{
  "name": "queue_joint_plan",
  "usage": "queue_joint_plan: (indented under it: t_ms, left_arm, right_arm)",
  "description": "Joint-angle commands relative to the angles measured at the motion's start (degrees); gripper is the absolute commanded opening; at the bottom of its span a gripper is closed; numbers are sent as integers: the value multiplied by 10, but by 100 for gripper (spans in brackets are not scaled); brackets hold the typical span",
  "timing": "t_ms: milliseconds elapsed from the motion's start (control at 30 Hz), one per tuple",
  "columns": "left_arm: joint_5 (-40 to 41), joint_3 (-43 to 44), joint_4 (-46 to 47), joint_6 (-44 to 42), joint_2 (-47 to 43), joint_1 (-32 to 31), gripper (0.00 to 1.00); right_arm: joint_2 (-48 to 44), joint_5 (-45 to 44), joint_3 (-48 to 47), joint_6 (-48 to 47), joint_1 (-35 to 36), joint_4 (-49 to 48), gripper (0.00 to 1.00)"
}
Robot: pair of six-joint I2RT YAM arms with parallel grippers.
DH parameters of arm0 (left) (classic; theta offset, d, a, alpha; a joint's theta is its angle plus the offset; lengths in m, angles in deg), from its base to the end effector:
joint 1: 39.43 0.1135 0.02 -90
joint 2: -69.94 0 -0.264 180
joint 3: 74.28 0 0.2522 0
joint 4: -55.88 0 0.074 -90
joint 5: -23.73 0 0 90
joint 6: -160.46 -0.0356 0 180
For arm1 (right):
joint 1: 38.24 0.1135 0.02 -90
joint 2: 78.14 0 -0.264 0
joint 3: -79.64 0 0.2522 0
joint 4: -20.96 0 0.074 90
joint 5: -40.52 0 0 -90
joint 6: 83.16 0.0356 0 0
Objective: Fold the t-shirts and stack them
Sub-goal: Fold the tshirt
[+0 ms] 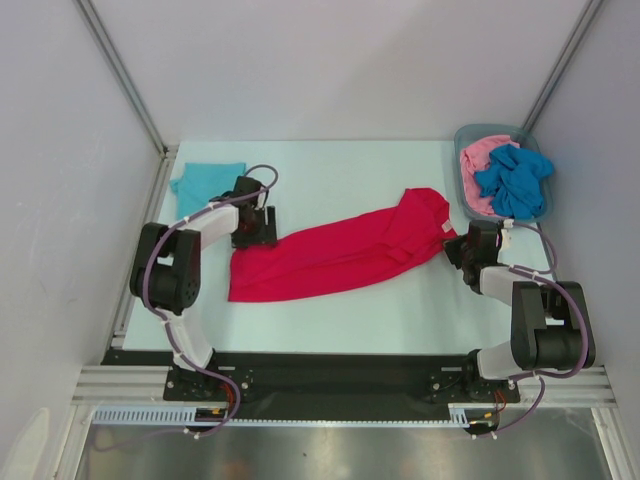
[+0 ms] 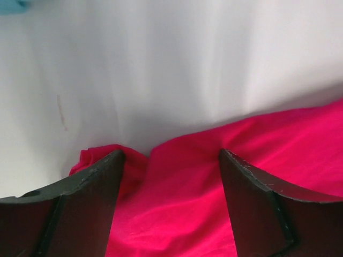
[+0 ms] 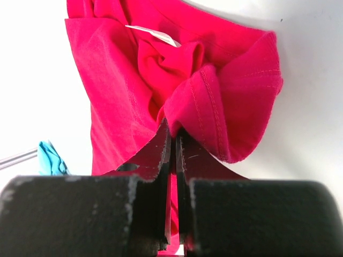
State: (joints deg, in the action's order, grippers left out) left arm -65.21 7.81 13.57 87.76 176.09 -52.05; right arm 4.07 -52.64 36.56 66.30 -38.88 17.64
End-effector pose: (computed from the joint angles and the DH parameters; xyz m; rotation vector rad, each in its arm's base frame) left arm 0.3589 -0.0797 0.1639 -0.1170 2.7333 -0.1233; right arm 0.2687 -0.0050 0.1518 1.1502 1.9250 0.5094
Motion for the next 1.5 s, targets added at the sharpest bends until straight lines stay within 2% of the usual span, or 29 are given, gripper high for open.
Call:
queue_joint_plan:
  t_ms: [0,200,300,333,433,633,800,1000,1133,1300,1467]
  left_arm:
    - [-55,-37,-25,12,-16,-28,77]
    - [-45,-65,-34,19,-31,-41,73]
    - [-41,-58,-42,22,-26,-41,51]
    - [-37,-56,-45,25,-20,-42,33]
    - [-21,-44,-57,30,-10,-42,0]
    - [-26,-63,-50,83,-15,-48,0]
    - [-38,-137,10,141,-66,-72,1]
    - [-20,-206,36,205,-123,-114,0]
    - [-17,-251,51,259,-182,-150,0]
    - [-13,-281,61,324,-223,-246,0]
    - [-12,-242,62,375,-203,-351,0]
  right_arm:
    - [-12,-9,-7,1,-5,-23,0]
    - [-6,-7,-6,7,-5,-29,0]
    - [-6,-5,-8,7,-5,-27,0]
    - [-8,-6,-7,7,-5,-26,0]
    - [-13,-10,-8,4,-7,-23,0]
    - [17,-7,-17,2,-8,-37,0]
    - [112,17,-67,-6,-14,-60,0]
    - [211,73,-179,-29,-17,-68,0]
    - [303,161,-288,-46,-16,-52,0]
    - [374,239,-486,-109,5,26,0]
    - [407,293,-572,-125,38,64,0]
